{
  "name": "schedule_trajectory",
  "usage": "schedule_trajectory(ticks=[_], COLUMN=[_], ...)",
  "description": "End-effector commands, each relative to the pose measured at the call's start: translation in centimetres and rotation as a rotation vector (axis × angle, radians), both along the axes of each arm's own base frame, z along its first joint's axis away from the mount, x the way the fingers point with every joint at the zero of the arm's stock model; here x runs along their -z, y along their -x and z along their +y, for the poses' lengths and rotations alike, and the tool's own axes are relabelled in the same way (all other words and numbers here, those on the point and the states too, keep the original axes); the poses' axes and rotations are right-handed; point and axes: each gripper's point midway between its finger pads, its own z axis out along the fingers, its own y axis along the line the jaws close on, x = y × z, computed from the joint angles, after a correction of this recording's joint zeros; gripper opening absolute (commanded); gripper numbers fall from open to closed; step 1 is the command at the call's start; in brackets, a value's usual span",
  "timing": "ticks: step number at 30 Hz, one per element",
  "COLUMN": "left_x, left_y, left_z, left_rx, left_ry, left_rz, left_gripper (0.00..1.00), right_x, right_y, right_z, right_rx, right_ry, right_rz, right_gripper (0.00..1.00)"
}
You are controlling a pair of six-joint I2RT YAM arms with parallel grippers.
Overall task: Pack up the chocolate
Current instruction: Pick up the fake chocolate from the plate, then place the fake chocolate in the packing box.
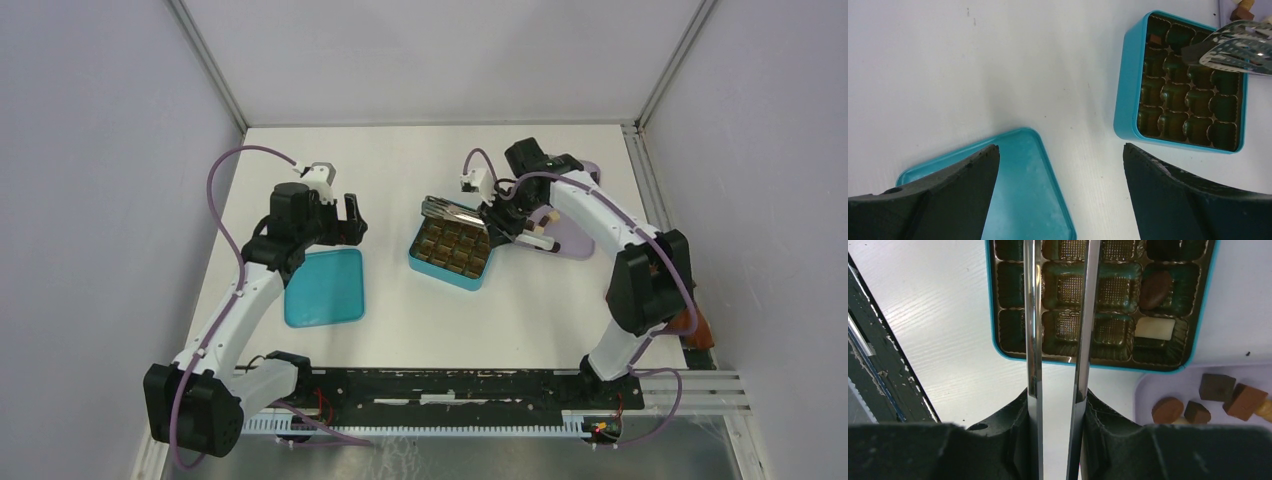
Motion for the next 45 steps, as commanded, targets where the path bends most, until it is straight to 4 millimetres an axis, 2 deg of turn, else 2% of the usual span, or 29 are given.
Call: schedule_trajectory(ticks=[1,17,21,29,36,41,45], left_x=[-0.8,-0.9,-0.9,-0.8,-0.9,-0.9,-0.9], left_y=[-0.6,-0.5,-0.5,-0.5,-0.5,-0.5,-0.5], left_z=[0.5,0.1,0.0,-0.1,0.1,0.0,0.0], left_rx=[0.012,0.036,0.038,0.040,0.036,0.037,0.037], left_ry=[-0.047,-0.033,-0.032,-0.031,-0.033,-0.032,-0.033], left_rz=[-0.061,-0.060,-0.060,-0.057,-0.058,-0.058,-0.059], left_gripper=[0.98,0.98,0.98,0.98,0.98,0.98,0.98], right_x=[1.8,4.8,5.3,5.4,5.6,5.3,4.7], right_y=[-1.0,-1.3,-1.3,-1.6,-1.7,-1.8,-1.8], right_z=[0.8,0.2,0.2,0.4,0.3,0.4,0.6], right_rx=[0.001,0.030,0.029,0.029,0.029,0.029,0.026], right_ry=[0.026,0.130,0.140,0.148,0.155,0.150,0.136], right_rz=[-0.002,0.020,0.028,0.029,0.029,0.022,0.015], right_gripper=[0.00,0.02,0.07,0.25,0.37,0.43,0.44])
